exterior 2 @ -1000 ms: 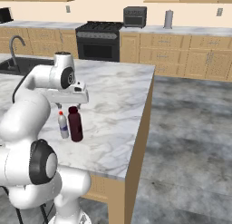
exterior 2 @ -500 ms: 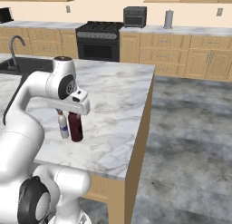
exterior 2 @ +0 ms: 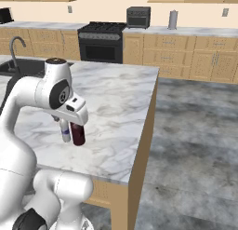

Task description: Place the drinks on the dining counter in a tight cluster.

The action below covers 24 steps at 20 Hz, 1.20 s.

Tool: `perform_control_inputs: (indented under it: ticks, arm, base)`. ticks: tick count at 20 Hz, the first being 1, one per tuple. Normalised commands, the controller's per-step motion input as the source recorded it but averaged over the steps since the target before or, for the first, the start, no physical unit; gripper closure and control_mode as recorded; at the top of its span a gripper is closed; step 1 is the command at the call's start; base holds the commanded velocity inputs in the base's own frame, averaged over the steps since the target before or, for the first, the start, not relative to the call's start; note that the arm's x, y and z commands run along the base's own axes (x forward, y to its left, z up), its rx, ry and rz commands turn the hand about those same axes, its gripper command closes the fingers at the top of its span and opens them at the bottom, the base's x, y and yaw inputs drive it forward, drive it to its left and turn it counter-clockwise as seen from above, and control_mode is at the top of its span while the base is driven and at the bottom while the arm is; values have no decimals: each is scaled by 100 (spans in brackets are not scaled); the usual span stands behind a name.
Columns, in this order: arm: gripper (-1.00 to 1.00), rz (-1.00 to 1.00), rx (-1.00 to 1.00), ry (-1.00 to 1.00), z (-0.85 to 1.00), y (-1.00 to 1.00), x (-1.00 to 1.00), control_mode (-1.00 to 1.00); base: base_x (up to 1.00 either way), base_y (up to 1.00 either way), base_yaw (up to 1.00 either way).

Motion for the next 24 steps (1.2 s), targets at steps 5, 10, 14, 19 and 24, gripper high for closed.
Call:
perform_control_inputs:
  ticks: [5, 10, 14, 19, 24]
  arm:
    - [-100, 0, 0, -1, 46, 0, -34, -100]
    - [-100, 0, 0, -3, 59, 0, -12, -100]
    - [-100, 0, 0, 0, 0, 0, -4, -100]
    - [-100, 0, 0, 0, 0, -3, -3, -100]
    - [-100, 0, 0, 0, 0, 0, 0, 100]
  base:
    - [0, 0, 0]
    - [0, 0, 0]
    - [0, 0, 0]
    - [0, 0, 0]
    - [-42, -33, -7]
